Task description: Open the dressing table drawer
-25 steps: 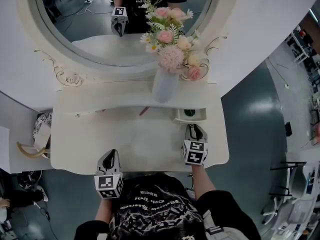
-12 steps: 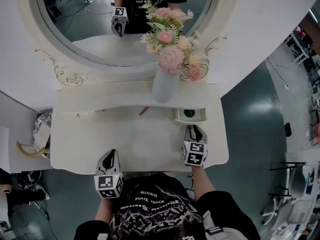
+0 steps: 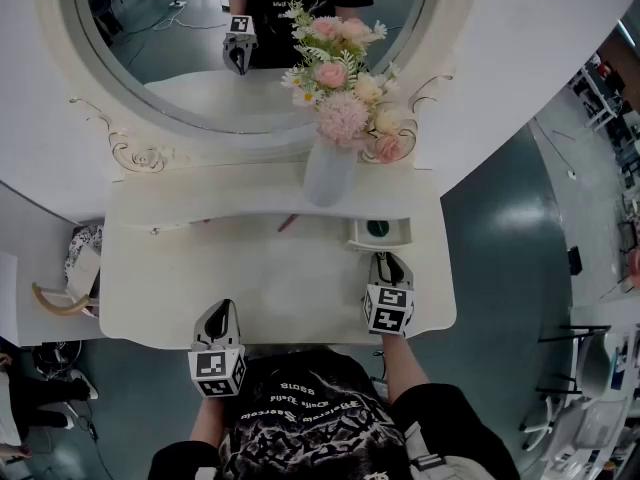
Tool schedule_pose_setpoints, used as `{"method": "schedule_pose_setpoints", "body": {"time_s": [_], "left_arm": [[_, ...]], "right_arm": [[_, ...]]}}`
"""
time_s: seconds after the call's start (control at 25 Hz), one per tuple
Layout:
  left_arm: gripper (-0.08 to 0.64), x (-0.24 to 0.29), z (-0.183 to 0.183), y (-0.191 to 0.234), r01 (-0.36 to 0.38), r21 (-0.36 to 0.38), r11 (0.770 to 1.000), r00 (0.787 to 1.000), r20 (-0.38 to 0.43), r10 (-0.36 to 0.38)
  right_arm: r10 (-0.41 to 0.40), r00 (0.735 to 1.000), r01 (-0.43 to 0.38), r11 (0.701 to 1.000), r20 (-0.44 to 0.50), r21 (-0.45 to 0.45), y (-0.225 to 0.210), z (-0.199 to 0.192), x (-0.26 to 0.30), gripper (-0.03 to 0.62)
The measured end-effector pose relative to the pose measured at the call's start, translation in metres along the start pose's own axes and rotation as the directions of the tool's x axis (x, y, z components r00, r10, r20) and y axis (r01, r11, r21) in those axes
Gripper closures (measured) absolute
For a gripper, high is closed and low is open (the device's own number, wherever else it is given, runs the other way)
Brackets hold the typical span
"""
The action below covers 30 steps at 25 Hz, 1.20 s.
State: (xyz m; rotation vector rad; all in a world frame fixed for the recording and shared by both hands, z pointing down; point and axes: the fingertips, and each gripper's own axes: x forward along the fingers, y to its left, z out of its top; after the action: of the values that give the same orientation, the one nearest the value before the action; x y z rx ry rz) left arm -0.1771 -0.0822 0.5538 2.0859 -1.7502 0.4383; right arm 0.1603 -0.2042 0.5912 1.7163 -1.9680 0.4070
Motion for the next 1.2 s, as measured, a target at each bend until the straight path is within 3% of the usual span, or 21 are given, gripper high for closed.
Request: {"method": "schedule_pose_setpoints", "body": {"time_s": [0.76, 1.04, 1.2], "left_arm": [[0.543, 0.007, 0.0005, 0.0002, 0.004, -0.001, 1.0, 1.0, -0.002, -0.004], [0.543, 0.0079, 0.0011, 0.0001, 0.003, 0.002, 1.0, 1.0, -0.006, -0.003], [0.543, 0.0095, 0.0016, -0.0026, 0.011, 0.006, 1.0, 1.0, -0.008, -0.011]], "right_arm": [[0.001, 1.0, -0.001, 1.0, 0.001, 0.005, 0.0007, 0.0, 0.0001, 0.491], [0.032, 0.999, -0.033, 0.998, 0.019, 0.049, 0.0019, -0.0015, -0.0027, 0.489], [0.059, 0.998, -0.062, 0.994, 0.029, 0.085, 0.0041, -0.0016, -0.006, 0.442]]}}
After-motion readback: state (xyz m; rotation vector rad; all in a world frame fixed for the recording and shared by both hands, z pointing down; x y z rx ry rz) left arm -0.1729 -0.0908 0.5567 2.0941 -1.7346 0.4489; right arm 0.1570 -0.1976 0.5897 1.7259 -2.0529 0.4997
